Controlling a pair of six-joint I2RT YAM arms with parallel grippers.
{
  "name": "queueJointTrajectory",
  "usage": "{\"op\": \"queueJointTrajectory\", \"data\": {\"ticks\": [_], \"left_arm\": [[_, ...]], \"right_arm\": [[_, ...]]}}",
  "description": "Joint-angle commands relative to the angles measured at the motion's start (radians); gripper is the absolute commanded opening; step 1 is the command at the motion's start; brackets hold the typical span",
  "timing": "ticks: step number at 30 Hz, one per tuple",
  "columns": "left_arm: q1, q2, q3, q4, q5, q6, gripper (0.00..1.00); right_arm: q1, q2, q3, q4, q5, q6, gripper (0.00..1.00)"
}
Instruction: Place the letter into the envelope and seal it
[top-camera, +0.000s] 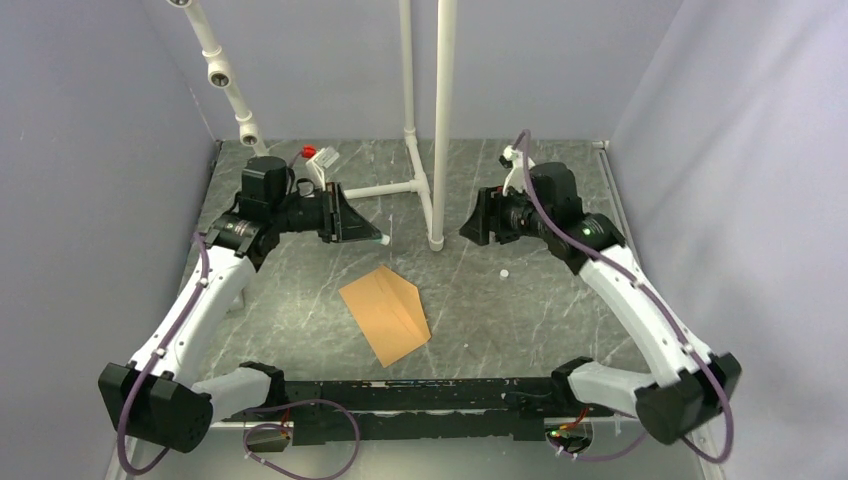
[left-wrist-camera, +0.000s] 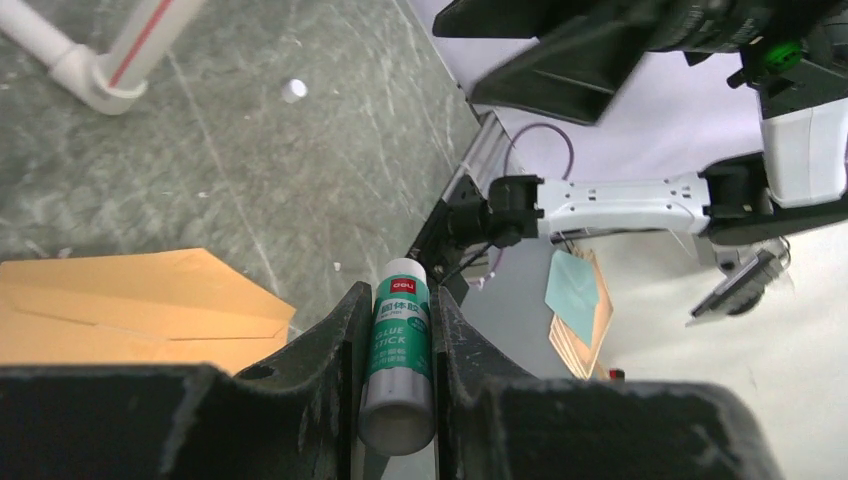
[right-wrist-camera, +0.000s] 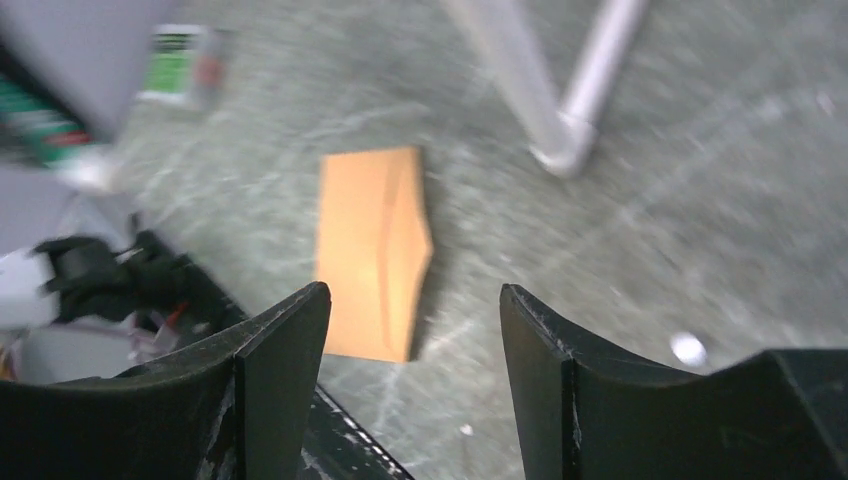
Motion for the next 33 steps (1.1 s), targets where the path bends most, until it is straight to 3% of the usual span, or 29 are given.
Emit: {"op": "queueJointTrajectory", "data": {"ticks": [1,6,16,19,23,30,33], "left_arm": [[-0.067,0.020,0.032,0.096,0.061,-0.040,0.02],[-0.136,0.047,0.053,0.124,0.069,-0.057,0.02],[-0.158,0.050,0.036,0.221,0.088,-0.114,0.02],[-0.158,0.054,0.037,0.226,0.087,-0.115,0.02],[-0.158,0.052,0.048,0.223,0.074,-0.107,0.02],[-0.158,0.039,0.063,0.259,0.019,-0.133,0.03],[-0.158,0.034,0.057,0.291,-0.011,-0.162,0.13]], "right_arm": [[0.124,-0.101,-0.015,0.232,-0.200,-0.062,0.68],[0.291,-0.104,-0.058,0.492,-0.171,-0.143,0.68],[0.415,0.010,0.042,0.423,-0.108,-0.443,0.63],[0.425,0.017,0.043,0.436,-0.095,-0.459,0.51],[0.431,0.042,0.057,0.441,-0.072,-0.438,0.28],[0.438,0.064,0.062,0.454,-0.003,-0.411,0.02],[0.440,0.050,0.037,0.515,0.021,-0.377,0.00]]}}
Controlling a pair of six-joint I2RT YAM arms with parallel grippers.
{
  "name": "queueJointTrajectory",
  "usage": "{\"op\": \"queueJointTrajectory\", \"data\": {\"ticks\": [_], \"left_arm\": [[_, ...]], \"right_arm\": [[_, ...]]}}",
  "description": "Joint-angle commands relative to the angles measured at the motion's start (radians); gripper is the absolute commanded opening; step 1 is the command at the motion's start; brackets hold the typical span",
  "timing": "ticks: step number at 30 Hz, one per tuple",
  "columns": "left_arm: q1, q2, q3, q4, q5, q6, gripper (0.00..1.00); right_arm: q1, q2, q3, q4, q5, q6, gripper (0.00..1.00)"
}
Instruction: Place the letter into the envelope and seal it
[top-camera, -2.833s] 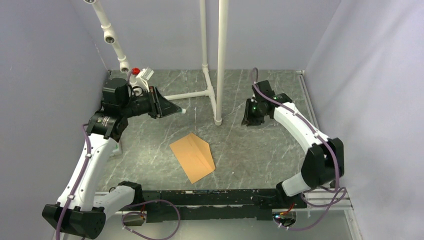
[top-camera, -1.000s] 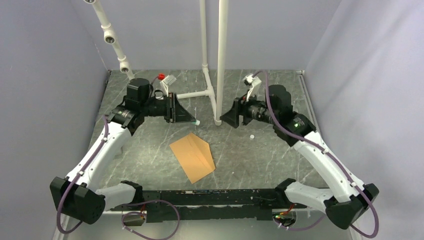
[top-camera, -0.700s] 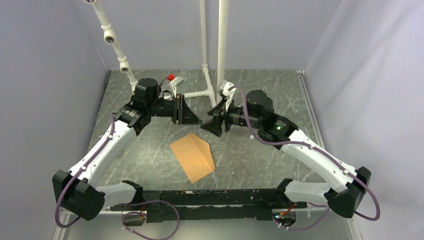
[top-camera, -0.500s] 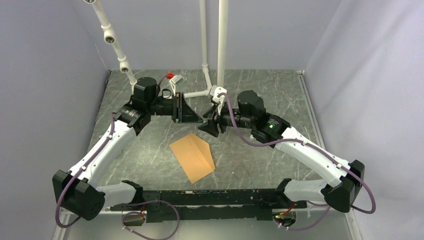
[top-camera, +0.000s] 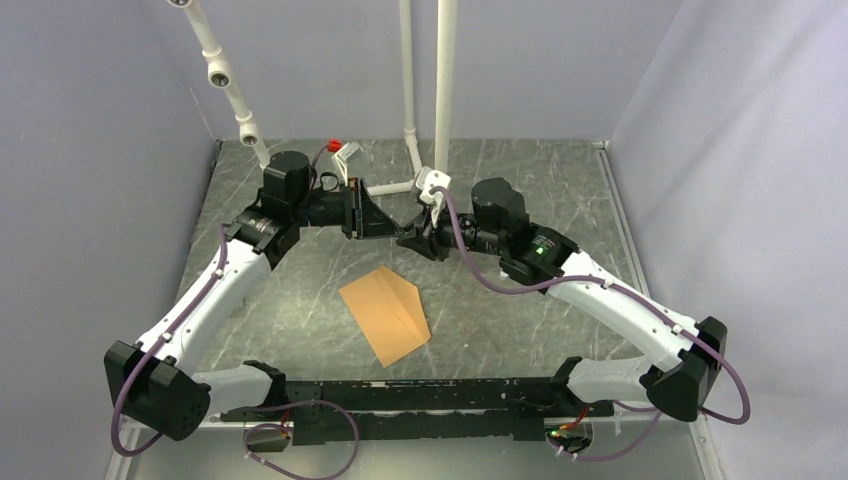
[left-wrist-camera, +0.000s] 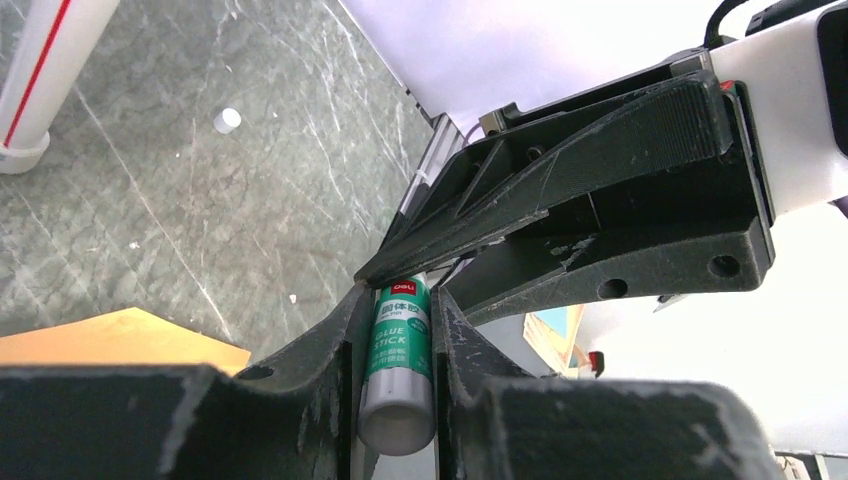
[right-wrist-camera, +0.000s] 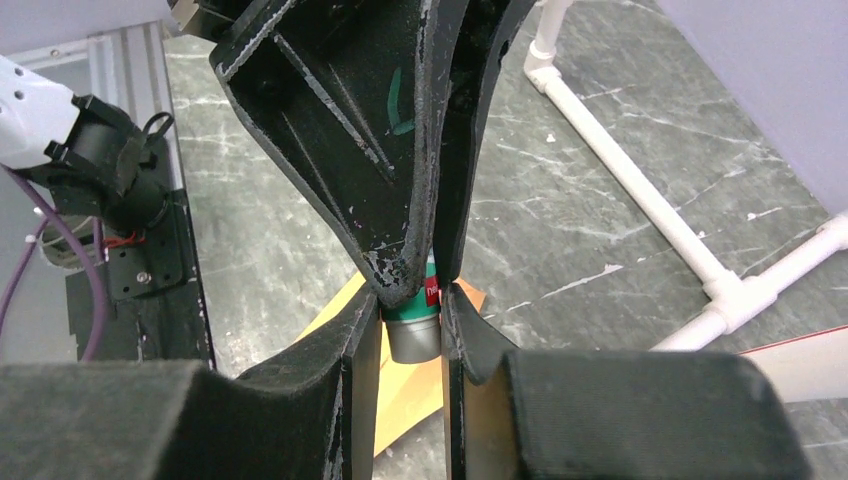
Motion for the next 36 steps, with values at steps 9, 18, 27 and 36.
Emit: {"op": "queueJointTrajectory", "data": {"ticks": [9,18,27,36], "left_arm": [[-0.013,-0.096,-0.038,0.246,-0.273,-0.126,0.21],[-0.015,-0.136,-0.146,0.424,-0.448,-0.121,0.05],[-0.016,-0.145,-0.114,0.318,-0.511,-0.034,0.03],[-0.016,-0.136,-0.103,0.340,-0.455,-0.058,0.03]], "right_arm": [[0.009,0.027,-0.004,0.309,0.180,0.352,0.00],[0.006,0.134,0.058,0.457,0.187,0.694,0.00],[0.005,0.162,0.045,0.505,0.136,0.842,0.35],[0.002,0.157,0.045,0.459,0.117,0.805,0.43]]}}
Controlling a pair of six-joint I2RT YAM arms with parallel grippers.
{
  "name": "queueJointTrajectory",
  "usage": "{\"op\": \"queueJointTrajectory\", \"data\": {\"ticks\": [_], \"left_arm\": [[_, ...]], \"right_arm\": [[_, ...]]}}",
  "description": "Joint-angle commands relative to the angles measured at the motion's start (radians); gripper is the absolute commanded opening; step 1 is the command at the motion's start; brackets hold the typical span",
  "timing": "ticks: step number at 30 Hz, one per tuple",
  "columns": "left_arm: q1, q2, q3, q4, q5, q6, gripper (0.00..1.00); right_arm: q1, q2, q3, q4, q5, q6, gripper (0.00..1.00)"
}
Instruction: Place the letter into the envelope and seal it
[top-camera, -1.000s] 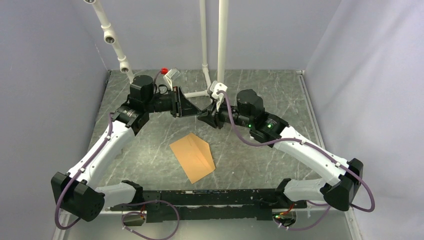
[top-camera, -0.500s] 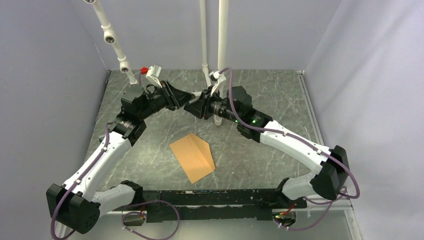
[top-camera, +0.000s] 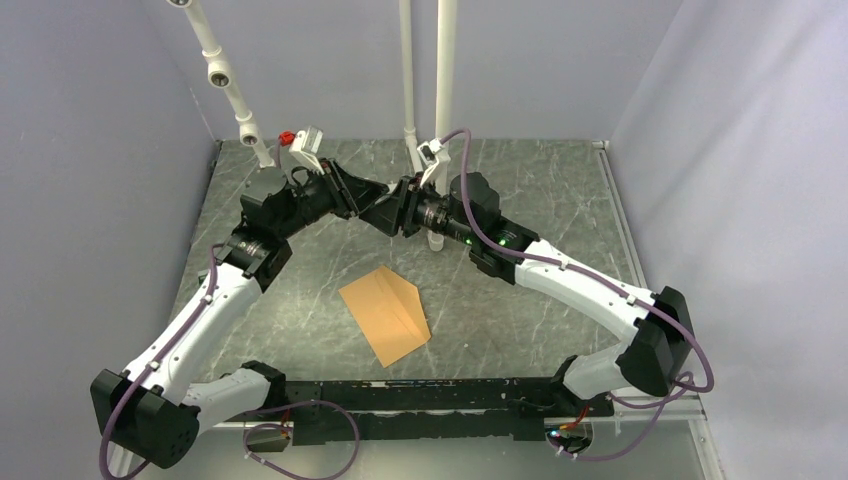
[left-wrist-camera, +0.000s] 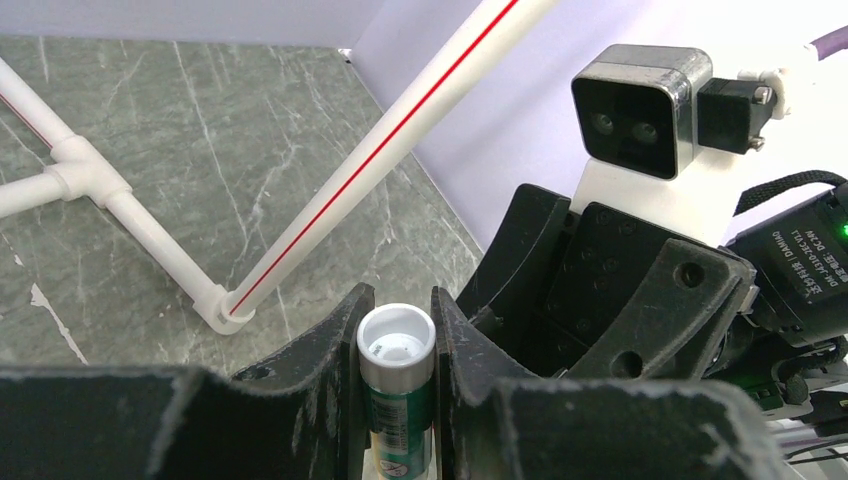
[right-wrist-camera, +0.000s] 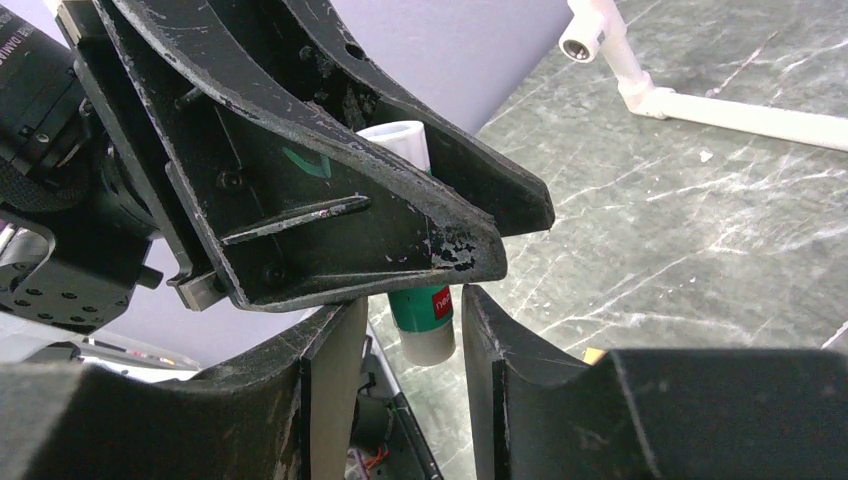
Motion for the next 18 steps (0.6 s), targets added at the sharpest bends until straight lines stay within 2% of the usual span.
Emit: {"op": "queueJointTrajectory", "data": {"ticks": [1,5,7,9,10,11,14,16,18], "left_arm": [[-0.012,-0.005,0.027,0.017,0.048,0.003,0.03],[-0.012,-0.003,0.036,0.010,0.052,0.001,0.02],[-0.012,-0.004,0.037,0.009,0.054,-0.001,0.02],[-0.012,-0.005,0.036,0.009,0.056,-0.006,0.03],[-0.012,-0.004,0.038,0.007,0.057,-0.007,0.06],[-0.012,-0.005,0.041,-0.001,0.055,-0.008,0.13],[-0.012,-0.015,0.045,-0.037,0.037,-0.007,0.40],[-0.012,-0.027,0.035,-0.047,0.029,-0.010,0.46],[-0.012,-0.040,0.022,-0.048,0.025,-0.018,0.48]], "right_arm": [[-0.004,-0.009,0.060,0.040,-0.018,0.000,0.43],[-0.004,-0.003,0.054,0.041,-0.016,0.002,0.34],[-0.004,-0.008,0.045,0.050,-0.003,0.000,0.26],[-0.004,-0.012,0.046,0.052,0.013,-0.005,0.13],[-0.004,-0.012,0.045,0.055,0.020,-0.005,0.06],[-0.004,-0.015,0.042,0.062,0.027,-0.004,0.01],[-0.008,-0.034,0.021,0.101,0.068,0.020,0.00],[-0.016,-0.051,-0.007,0.134,0.090,0.043,0.00],[-0.026,-0.064,-0.025,0.162,0.104,0.057,0.00]]}}
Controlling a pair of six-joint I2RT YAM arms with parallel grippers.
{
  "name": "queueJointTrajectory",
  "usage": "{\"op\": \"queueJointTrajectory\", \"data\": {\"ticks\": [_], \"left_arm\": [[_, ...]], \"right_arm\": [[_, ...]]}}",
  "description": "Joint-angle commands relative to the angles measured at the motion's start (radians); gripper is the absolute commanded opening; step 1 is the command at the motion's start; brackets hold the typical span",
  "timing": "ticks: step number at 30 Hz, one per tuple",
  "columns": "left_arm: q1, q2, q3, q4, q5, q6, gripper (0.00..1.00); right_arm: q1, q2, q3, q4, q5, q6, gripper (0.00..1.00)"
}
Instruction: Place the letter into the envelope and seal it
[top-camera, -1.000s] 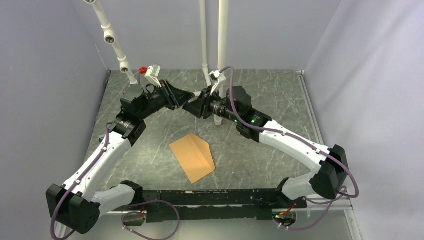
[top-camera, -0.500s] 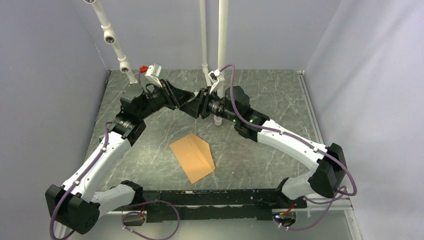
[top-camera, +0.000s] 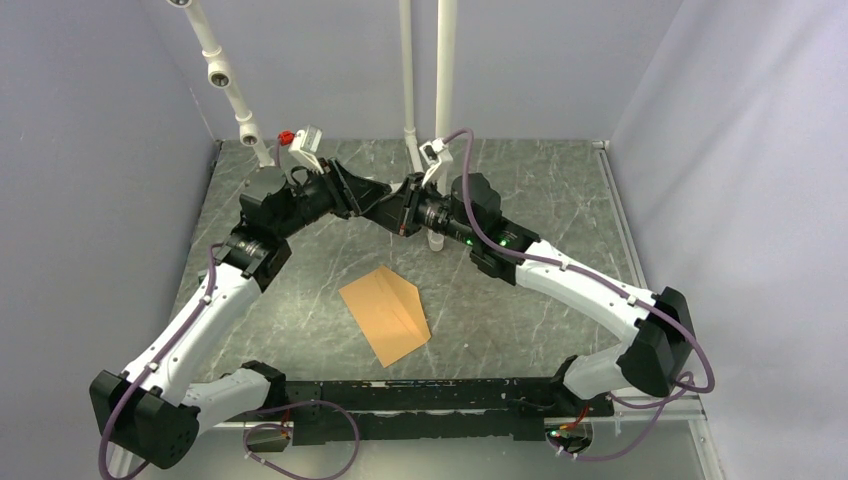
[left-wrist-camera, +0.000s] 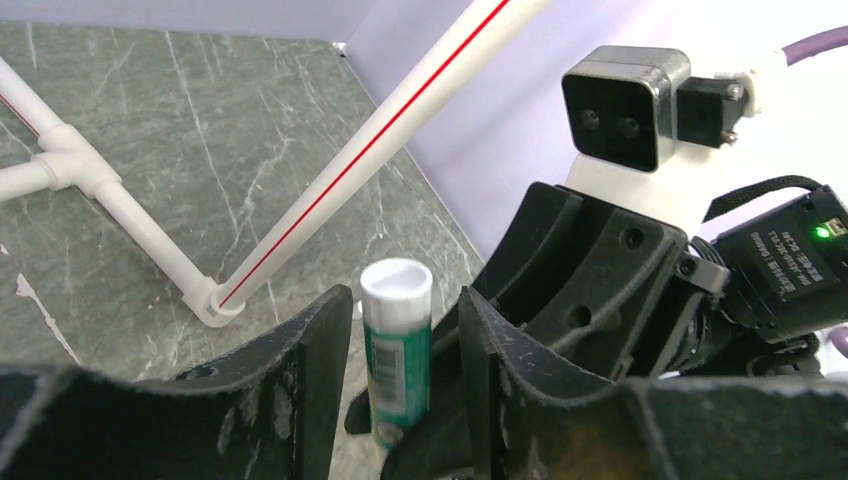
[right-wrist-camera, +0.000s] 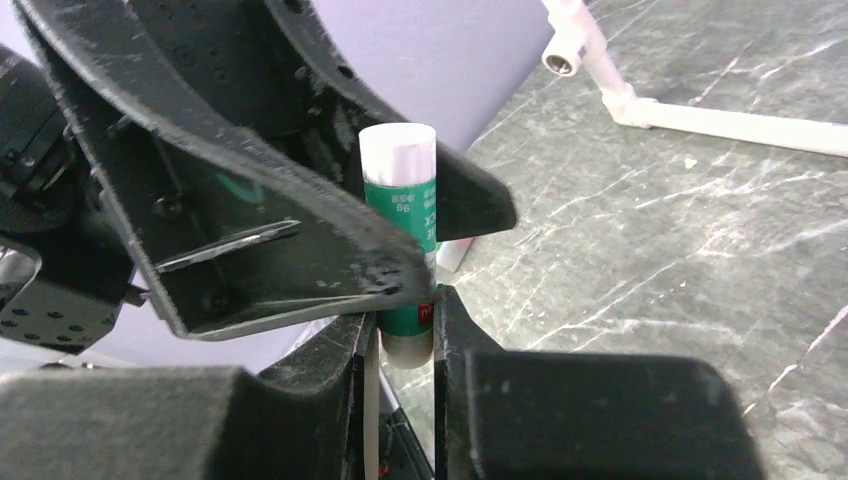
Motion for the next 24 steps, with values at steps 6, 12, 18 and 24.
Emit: {"op": "queueJointTrajectory", "data": {"ticks": [6,12,18,24], "left_arm": [[-0.010,-0.044,-0.033,0.006,0.047,-0.029,0.20],[-0.009,-0.007,-0.026,0.019,0.075,-0.013,0.08],[-0.009,0.020,-0.009,0.015,0.111,0.011,0.07],[-0.002,0.028,0.044,-0.048,0.196,0.154,0.02]], "right_arm": [[-0.029,-0.044,-0.026,0.227,0.000,0.046,0.00],[-0.030,-0.029,-0.028,0.275,-0.102,0.026,0.00],[-0.038,-0.041,-0.035,0.265,-0.139,0.010,0.05],[-0.123,-0.083,0.010,0.041,-0.283,-0.074,0.63]]}}
